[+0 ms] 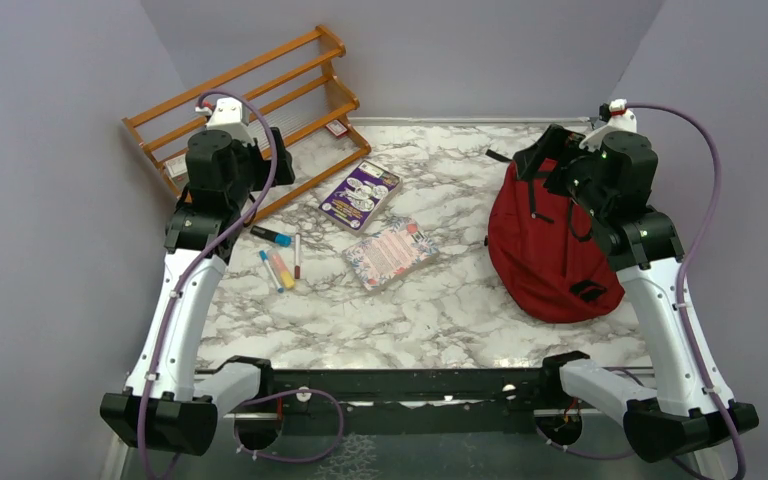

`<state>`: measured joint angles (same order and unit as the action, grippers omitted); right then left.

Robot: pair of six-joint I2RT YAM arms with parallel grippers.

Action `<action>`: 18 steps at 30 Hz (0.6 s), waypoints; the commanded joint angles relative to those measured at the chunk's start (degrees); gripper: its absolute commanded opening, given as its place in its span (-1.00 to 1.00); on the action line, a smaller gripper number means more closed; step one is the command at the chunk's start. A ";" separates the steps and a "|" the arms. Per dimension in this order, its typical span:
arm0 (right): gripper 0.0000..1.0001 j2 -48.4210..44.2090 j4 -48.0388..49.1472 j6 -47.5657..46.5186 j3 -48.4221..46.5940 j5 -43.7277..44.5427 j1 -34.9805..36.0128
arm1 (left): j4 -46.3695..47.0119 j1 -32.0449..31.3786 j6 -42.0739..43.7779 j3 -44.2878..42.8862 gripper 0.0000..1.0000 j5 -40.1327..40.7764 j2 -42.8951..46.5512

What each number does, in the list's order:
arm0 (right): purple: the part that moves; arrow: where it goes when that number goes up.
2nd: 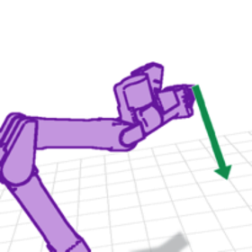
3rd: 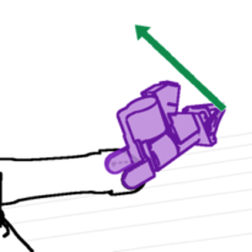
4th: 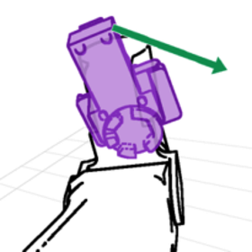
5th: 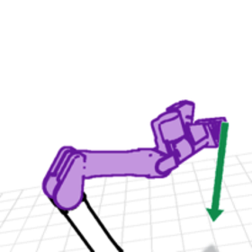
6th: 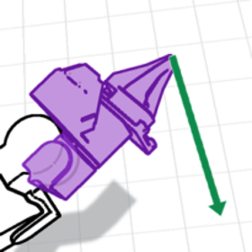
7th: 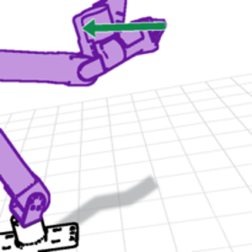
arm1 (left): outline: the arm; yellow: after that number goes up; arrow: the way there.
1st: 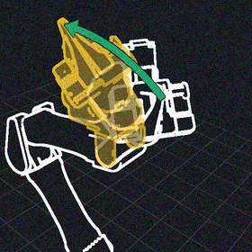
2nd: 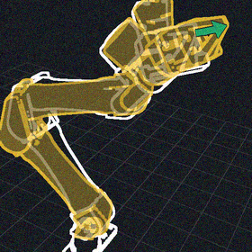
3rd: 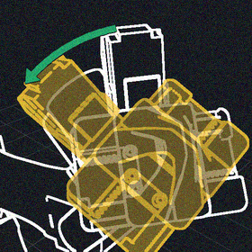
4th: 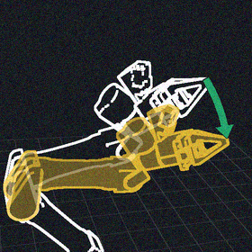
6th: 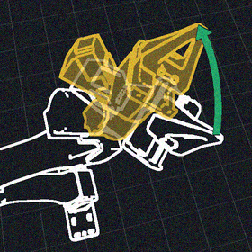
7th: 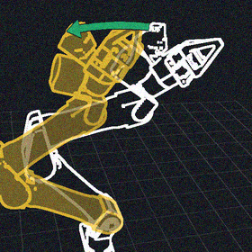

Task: Pack the student bag
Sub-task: Adjust the student bag at the center of the board.

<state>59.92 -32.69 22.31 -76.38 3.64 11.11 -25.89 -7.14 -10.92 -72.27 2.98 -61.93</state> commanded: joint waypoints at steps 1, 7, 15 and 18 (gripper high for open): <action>1.00 -1.18 1.21 -1.25 0.51 2.01 -0.48 | 0.83 0.36 -0.65 -0.24 0.98 1.09 -1.17; 1.00 -1.99 -0.79 -0.72 1.27 3.12 -0.48 | 1.02 0.37 -0.57 0.48 0.98 1.63 -1.75; 1.00 2.33 -7.21 -3.98 -1.02 1.31 -0.49 | 1.31 0.37 -2.19 2.57 0.98 2.92 -3.27; 1.00 7.09 -12.45 -5.04 -4.13 0.05 -0.48 | 1.28 0.37 -2.47 2.93 0.98 -0.03 -4.64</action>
<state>61.93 -37.54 20.21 -76.69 5.39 10.92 -25.58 -7.11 -12.08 -70.30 4.14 -64.95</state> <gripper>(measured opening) 0.998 0.988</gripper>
